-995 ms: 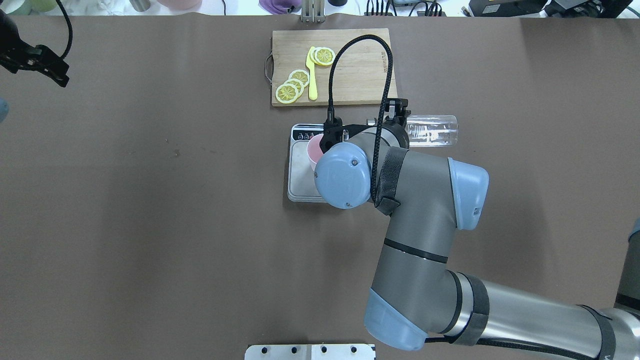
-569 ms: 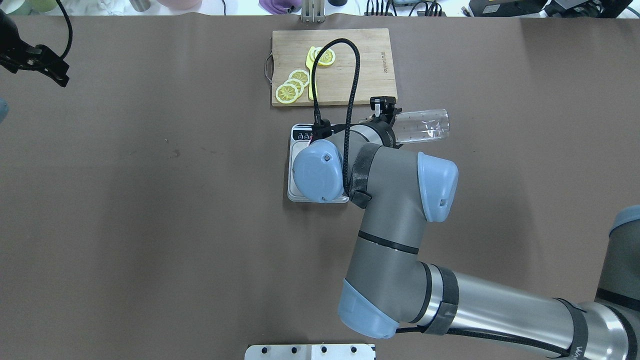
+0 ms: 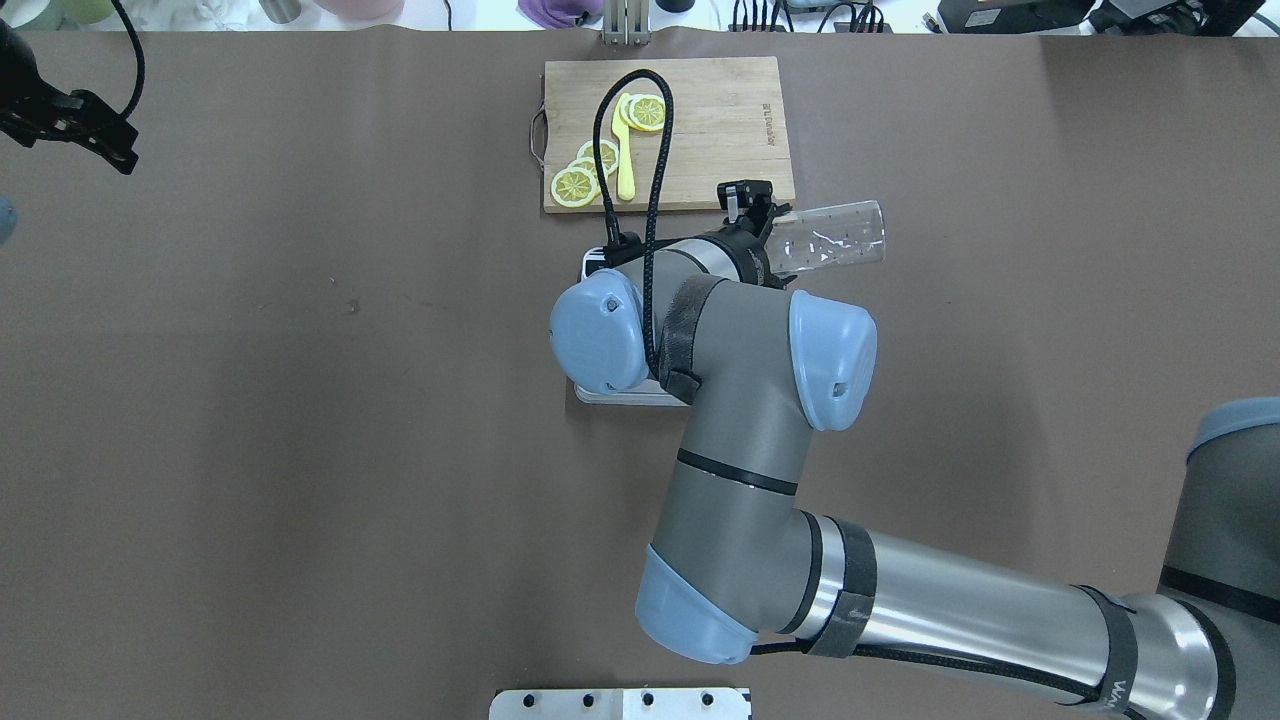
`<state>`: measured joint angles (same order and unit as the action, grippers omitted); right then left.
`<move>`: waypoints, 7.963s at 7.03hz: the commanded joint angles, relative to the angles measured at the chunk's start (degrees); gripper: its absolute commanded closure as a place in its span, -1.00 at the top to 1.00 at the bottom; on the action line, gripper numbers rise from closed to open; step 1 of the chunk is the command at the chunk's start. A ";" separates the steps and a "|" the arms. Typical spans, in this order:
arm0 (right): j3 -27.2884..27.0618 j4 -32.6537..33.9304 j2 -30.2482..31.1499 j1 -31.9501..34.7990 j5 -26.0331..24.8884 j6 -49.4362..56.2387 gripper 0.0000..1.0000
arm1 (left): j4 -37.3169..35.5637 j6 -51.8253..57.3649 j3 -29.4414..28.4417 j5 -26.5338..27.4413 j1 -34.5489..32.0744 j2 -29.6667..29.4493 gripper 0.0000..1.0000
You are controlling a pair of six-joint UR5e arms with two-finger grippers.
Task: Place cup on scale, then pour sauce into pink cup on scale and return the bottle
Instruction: 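Tilt the dispenser with the right gripper to pour into the cup, then tilt the dispenser upright with the right gripper above the cup, then carry the dispenser back with the right gripper and lower it to the table, then open the right gripper and withdraw it from the dispenser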
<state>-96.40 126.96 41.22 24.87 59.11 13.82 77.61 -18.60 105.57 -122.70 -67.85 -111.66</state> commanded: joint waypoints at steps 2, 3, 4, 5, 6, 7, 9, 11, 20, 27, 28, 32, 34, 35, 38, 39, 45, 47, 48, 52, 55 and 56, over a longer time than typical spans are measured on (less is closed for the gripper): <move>0.42 0.84 -0.35 -0.08 -2.07 2.26 -1.00 | 0.00 -0.03 -0.01 0.00 0.00 0.04 0.95; 0.33 0.92 -0.35 -0.08 -2.16 2.26 -1.00 | 0.00 -0.03 -0.01 0.00 0.00 0.04 0.95; 0.33 0.93 -0.18 -0.08 -2.16 2.26 -1.00 | 0.00 -0.03 -0.01 0.00 0.00 0.04 0.95; 0.16 0.40 -0.35 0.00 -1.99 1.13 -1.00 | 0.00 -0.03 -0.01 0.00 0.00 0.04 0.95; -0.97 0.14 0.08 0.09 -1.55 -2.88 -1.00 | 0.00 -0.03 -0.01 0.00 0.00 0.04 0.95; -1.33 -1.43 0.44 0.09 -0.94 -8.93 -1.00 | 0.00 -0.03 -0.01 0.09 0.00 0.04 0.95; -3.96 -11.94 6.55 0.09 2.13 -15.81 -1.00 | 0.00 0.15 0.16 0.09 0.00 -0.05 0.95; -7.83 -17.87 10.63 0.18 4.60 -18.91 -1.00 | 0.00 0.15 0.08 0.09 0.00 -0.05 0.95; -14.52 -76.43 43.81 18.96 34.12 -39.31 -1.00 | 0.00 -0.03 -0.19 0.09 0.09 -0.23 0.95; 7.52 -125.58 45.70 21.63 36.86 -43.79 -1.00 | -0.09 -0.03 -0.10 0.18 0.00 -0.49 0.95; 10.85 -128.94 43.79 20.84 36.78 -45.01 -1.00 | -0.09 -0.03 -0.10 0.18 0.00 -0.49 0.95; 19.05 -137.15 41.83 19.96 36.34 -44.58 -1.00 | -0.09 -0.12 -0.28 0.18 0.09 -0.58 0.95; 19.58 -138.98 42.62 19.78 36.16 -43.70 -1.00 | -0.09 -0.12 -0.28 0.18 0.09 -0.75 0.95; 21.58 -143.52 42.97 19.61 35.81 -43.79 -1.00 | -0.09 -0.12 -0.28 0.18 0.09 -0.75 0.95; 30.83 -154.46 42.28 18.03 33.61 -42.48 -1.00 | -0.09 -0.12 -0.28 0.18 0.09 -0.84 0.95; 30.83 -154.55 42.28 18.11 33.70 -41.95 -1.00 | -0.09 -0.20 -0.28 0.18 0.09 -0.84 0.95; 30.21 -156.91 44.02 18.46 34.40 -39.66 1.00 | -0.18 -0.29 -0.10 0.18 0.09 -0.93 0.95; 29.17 -160.51 49.02 18.64 34.40 -40.18 1.00 | -0.18 -0.38 0.16 0.18 0.00 -0.93 0.95; 27.42 -160.62 52.17 18.90 35.01 -40.36 1.00 | -0.18 -0.38 0.25 0.18 0.00 -0.93 0.95; 25.47 -146.46 54.09 42.99 61.18 -40.02 1.00 | -0.26 -0.38 0.60 0.09 0.09 -0.58 0.95; 24.94 -131.24 52.03 52.44 71.37 -40.54 1.00 | -0.35 -0.29 0.25 -0.43 0.00 -0.31 0.95; 24.59 -120.56 50.64 57.78 79.41 -40.54 1.00 | -0.53 -0.38 0.60 -0.79 0.00 -0.14 0.95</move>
<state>-71.45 -4.65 93.03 76.90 130.72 -26.67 77.24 -18.93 105.91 -123.07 -67.81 -112.00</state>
